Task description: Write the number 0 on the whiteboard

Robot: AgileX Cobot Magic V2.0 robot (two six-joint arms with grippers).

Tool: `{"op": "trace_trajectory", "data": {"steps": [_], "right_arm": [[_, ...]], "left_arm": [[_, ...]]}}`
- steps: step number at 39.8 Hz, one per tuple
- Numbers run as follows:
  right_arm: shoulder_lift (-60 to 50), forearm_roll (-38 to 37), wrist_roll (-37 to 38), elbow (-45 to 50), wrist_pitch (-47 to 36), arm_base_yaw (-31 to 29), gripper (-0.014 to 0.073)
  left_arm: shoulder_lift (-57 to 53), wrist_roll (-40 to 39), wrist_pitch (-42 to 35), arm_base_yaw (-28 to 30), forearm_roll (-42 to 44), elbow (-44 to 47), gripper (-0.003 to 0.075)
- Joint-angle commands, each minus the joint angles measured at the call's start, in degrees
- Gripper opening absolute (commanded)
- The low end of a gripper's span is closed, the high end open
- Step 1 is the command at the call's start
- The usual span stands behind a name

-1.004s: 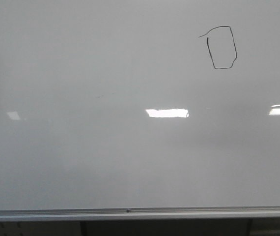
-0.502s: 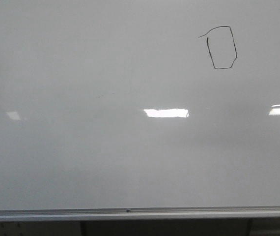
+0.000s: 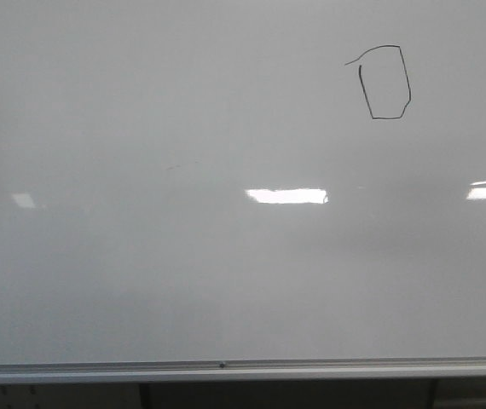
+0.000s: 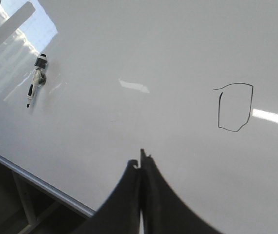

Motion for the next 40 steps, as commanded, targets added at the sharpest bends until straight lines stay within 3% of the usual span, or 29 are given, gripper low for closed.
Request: {"op": "trace_trajectory", "data": {"steps": [1,14,18,24,32,40], "right_arm": [[0.6,1.2,-0.1,-1.5,-3.5,-0.3,-0.0069],[0.6,1.2,-0.2,-1.5,-4.0,-0.3,-0.0069],[0.1,-3.3,0.7,-1.3,-5.2,-0.3,-0.0069],[-0.9,-18.4,12.7,0.4,-7.1,-0.3,-0.0069],[-1.2,-38.3,33.8,8.0,-20.4,-2.2,-0.0069],[-4.4,-41.0,39.0,16.3,-24.4,-6.4,-0.0069]], "left_arm": [[-1.1,-0.1,-5.0,0.1,-0.5,1.3,-0.0020],[-1.1,-0.1,-5.0,0.1,-0.5,1.3,-0.0020],[-1.1,-0.1,-5.0,0.1,-0.5,1.3,-0.0020],[-1.1,-0.1,-5.0,0.1,-0.5,1.3,-0.0020],[-1.1,-0.1,-5.0,0.1,-0.5,1.3,-0.0020],[-1.1,-0.1,-5.0,0.1,-0.5,1.3,-0.0020]]}}
